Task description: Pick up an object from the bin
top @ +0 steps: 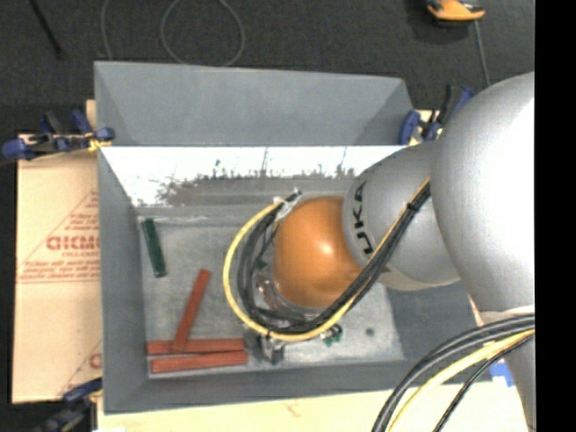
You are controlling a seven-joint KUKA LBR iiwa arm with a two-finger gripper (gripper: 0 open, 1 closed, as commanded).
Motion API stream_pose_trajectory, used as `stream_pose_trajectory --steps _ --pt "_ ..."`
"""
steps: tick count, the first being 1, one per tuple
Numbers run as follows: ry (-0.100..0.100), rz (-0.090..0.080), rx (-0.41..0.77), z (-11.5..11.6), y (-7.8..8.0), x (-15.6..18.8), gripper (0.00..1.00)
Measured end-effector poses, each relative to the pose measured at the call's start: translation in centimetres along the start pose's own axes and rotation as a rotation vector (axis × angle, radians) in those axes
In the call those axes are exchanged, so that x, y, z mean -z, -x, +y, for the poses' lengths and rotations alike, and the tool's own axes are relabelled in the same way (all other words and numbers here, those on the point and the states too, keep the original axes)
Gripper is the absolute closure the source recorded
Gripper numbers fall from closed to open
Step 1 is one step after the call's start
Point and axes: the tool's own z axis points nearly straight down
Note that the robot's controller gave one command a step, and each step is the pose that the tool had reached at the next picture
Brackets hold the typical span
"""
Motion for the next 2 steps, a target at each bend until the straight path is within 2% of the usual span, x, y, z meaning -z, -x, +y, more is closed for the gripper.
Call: stream_pose_trajectory --steps 1,2 --pt "-0.004 -0.009 -0.091 -5.7 1.0 16.42 1.0" --pt "0.0 -0.001 -0.087 -5.5 0.86 15.96 0.0"
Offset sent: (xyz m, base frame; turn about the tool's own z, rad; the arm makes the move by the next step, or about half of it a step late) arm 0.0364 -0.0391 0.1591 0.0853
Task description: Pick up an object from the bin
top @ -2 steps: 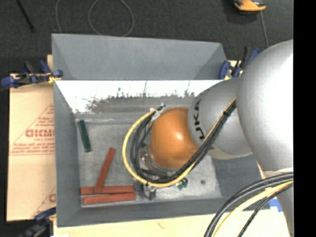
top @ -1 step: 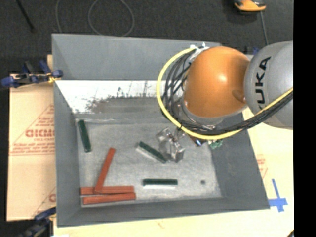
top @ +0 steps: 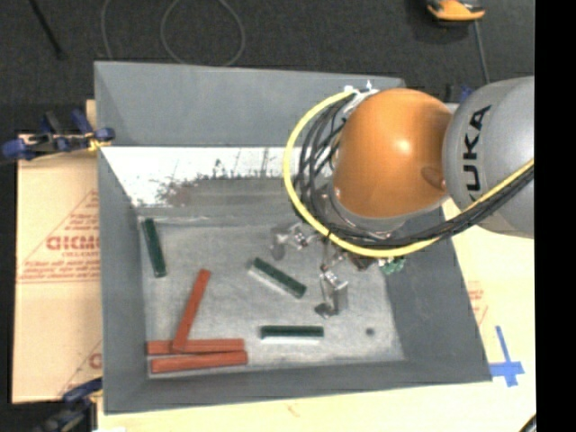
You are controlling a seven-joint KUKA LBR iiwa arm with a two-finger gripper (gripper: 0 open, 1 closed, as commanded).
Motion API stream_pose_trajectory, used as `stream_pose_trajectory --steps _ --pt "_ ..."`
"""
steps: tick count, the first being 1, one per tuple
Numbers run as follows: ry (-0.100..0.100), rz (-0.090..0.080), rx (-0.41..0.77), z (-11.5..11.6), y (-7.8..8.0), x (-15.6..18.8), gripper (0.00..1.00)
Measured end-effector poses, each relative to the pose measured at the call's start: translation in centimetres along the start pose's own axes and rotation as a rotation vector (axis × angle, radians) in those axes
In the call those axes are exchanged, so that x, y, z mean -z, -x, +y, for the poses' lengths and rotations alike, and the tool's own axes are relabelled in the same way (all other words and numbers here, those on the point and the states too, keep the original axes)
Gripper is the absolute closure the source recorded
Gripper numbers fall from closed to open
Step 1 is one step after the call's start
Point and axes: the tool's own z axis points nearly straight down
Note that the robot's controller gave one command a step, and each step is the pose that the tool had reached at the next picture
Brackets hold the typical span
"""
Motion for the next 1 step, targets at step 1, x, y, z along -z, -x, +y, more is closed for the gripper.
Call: stream_pose_trajectory --steps 1 --pt "0.007 0.007 0.181 1.29 -1.87 -15.17 0.0"
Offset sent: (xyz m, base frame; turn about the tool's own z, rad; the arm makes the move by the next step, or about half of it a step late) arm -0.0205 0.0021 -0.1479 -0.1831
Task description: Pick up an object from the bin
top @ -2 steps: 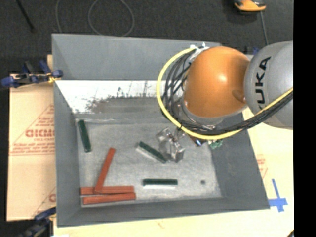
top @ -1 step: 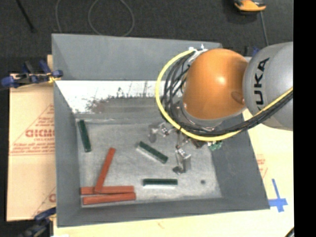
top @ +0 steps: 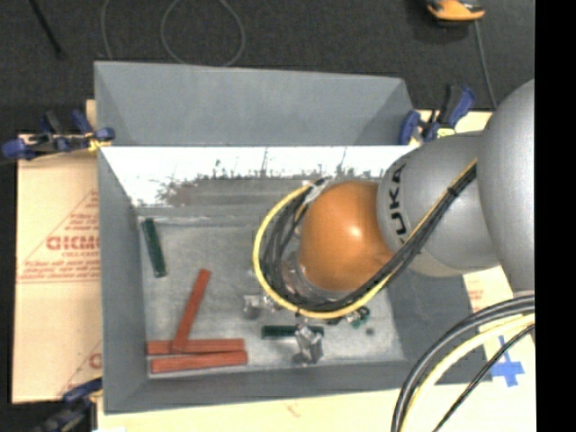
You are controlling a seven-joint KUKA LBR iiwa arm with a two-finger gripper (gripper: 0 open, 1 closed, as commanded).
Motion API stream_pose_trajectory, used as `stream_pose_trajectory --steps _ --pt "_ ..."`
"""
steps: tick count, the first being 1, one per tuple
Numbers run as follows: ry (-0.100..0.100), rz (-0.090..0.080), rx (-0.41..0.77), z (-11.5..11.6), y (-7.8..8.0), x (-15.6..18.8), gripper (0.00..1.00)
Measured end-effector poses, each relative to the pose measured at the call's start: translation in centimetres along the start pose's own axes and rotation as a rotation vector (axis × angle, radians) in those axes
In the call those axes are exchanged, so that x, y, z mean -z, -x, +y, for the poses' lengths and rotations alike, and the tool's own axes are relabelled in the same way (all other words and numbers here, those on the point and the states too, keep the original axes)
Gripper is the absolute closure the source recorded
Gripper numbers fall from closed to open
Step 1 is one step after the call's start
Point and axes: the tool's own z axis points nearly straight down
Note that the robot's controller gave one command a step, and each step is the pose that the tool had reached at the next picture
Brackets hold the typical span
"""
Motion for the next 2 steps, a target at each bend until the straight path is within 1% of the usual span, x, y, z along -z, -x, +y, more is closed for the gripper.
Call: stream_pose_trajectory --steps 1,2 --pt "-0.006 -0.006 0.001 -0.2 0.2 0.4 1.0" --pt "-0.011 -0.012 -0.004 -1.9 -1.1 16.0 1.0"
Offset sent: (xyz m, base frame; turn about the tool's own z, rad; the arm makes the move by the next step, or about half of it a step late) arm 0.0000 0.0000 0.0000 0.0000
